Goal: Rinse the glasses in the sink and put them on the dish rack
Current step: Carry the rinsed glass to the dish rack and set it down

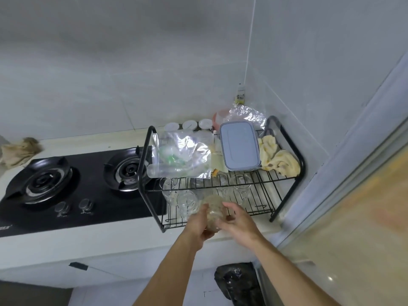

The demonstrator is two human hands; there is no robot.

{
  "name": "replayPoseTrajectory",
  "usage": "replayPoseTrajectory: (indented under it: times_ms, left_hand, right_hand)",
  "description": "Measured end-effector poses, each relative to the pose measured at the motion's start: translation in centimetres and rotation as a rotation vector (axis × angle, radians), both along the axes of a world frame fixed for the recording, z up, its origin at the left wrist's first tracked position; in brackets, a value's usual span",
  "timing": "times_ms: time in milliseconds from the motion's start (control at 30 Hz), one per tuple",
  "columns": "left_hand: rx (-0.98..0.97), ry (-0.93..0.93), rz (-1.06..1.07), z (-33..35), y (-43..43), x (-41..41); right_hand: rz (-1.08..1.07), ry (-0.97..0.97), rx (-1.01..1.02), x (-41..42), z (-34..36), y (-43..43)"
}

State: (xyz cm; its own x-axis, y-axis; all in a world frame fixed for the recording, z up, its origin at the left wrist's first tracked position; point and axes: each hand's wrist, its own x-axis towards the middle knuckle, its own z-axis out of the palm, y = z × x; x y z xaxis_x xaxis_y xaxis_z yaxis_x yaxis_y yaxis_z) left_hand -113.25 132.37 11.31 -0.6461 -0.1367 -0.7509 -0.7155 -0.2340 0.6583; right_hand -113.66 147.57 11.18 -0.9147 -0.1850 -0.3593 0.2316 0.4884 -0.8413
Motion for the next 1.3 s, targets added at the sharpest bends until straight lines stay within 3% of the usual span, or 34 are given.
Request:
replayPoseTrajectory:
  times_ms: [467, 1033, 1300]
  left_hand:
    - [0.135, 0.060, 0.108, -0.7, -1.0, -1.3]
    - [-0.176, -0.056, 0.126, -1.6, -0.9, -3.7]
    - [-0.267, -0.107, 0.182, -1.7, -0.7, -4.2]
  right_hand:
    - [-0.041, 0.029, 0.065, -2.9, -0.4, -1.9]
    - [-0.082, -0.021, 0.282, -4.3, -1.1, -4.4]
    - [-0.156, -0.027, 0.204, -4.6, -1.9, -5.0]
